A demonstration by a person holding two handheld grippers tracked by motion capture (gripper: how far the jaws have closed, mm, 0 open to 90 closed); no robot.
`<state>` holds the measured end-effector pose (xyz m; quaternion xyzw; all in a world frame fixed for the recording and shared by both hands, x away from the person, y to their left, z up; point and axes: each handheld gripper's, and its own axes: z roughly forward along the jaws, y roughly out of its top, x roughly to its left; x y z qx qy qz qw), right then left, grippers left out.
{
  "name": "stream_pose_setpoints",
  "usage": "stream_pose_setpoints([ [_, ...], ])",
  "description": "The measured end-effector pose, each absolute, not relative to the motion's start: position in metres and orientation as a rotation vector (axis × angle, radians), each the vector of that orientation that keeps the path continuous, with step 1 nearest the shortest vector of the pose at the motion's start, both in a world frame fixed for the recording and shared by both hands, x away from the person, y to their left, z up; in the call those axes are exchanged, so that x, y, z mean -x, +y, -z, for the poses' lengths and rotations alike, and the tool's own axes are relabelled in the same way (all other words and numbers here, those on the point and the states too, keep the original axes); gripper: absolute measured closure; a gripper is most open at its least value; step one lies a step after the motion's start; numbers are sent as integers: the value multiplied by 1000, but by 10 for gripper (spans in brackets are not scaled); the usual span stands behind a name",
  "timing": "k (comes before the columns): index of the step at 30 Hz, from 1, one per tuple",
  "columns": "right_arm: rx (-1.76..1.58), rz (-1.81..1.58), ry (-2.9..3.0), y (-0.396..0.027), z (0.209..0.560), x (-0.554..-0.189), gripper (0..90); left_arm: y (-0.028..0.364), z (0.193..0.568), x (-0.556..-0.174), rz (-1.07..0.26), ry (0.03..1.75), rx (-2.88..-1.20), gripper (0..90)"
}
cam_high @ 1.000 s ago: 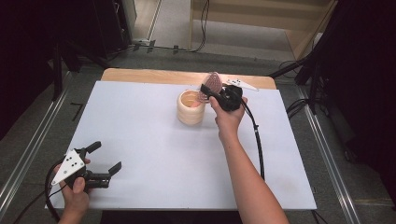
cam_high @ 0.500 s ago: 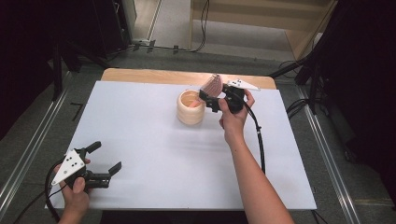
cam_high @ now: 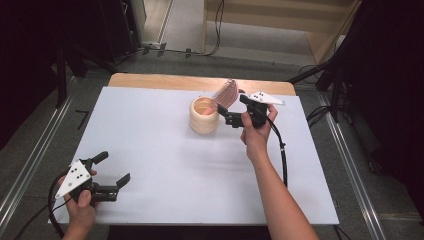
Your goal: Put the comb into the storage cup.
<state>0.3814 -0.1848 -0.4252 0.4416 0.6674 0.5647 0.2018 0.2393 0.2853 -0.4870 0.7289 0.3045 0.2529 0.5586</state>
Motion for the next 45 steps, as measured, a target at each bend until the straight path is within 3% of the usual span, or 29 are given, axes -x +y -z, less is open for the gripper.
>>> stream_pose_setpoints([
  [45, -1175, -1548, 1822, -254, 450, -298, 0, 285, 487, -239, -604, 716, -1728, 0],
])
